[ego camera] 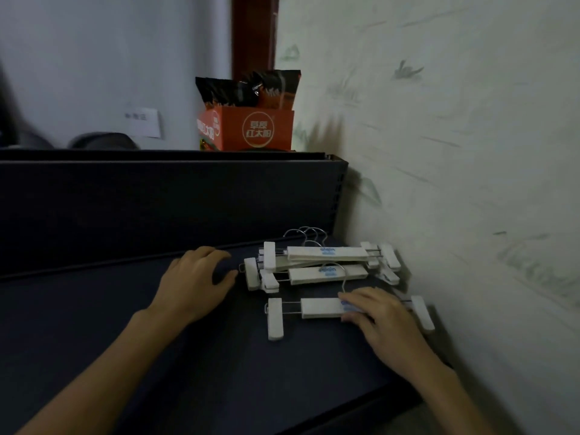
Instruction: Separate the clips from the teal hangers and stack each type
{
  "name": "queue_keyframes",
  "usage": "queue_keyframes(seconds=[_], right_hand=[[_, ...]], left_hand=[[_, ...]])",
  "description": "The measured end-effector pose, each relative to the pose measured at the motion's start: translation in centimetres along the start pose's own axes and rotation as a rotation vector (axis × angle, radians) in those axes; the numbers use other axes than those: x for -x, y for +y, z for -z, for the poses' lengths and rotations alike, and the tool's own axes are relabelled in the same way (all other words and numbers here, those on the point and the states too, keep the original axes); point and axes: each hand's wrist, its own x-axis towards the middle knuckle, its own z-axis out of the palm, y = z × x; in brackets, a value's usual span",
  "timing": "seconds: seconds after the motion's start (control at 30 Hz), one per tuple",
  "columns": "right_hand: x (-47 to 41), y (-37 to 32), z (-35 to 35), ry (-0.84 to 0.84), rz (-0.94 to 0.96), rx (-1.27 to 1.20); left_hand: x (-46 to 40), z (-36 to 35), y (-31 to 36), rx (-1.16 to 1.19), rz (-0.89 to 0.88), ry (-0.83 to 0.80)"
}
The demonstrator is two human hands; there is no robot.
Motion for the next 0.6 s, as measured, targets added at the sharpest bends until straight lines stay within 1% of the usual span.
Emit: queue_keyframes(seconds=[0.2, 0.33, 0.6], right_hand=[[-1.5, 2.8, 0.5, -0.054, 0.070, -0.021], [-2.1, 3.4, 0.7, -0.073, 0.130, -0.028], [-2.5, 3.6, 1.3, -0.142, 0.136, -0.045]], left_hand=[[2.4, -0.6, 2.2, -0.037, 0.098, 0.040], [4.2, -1.1, 3.3, -0.077, 0.146, 0.011], [5.5, -0.4, 3.8, -0.140, 0.218, 0.010]])
